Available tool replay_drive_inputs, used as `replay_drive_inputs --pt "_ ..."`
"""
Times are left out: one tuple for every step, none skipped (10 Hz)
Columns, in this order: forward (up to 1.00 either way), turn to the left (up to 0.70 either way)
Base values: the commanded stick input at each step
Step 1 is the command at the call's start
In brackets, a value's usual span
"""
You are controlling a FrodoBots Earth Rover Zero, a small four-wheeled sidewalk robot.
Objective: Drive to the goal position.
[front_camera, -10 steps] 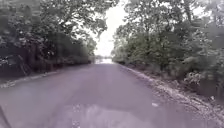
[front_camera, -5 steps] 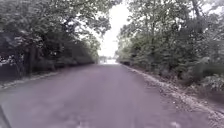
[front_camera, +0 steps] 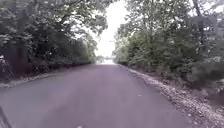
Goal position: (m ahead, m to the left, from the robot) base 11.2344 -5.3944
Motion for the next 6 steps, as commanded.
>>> replay_drive_inputs --pt "1.0 -0.05" --pt "1.0 -0.05" --pt "1.0 -0.04" --pt "1.0 -0.04" --pt "1.0 -0.04" --pt "1.0 -0.04"
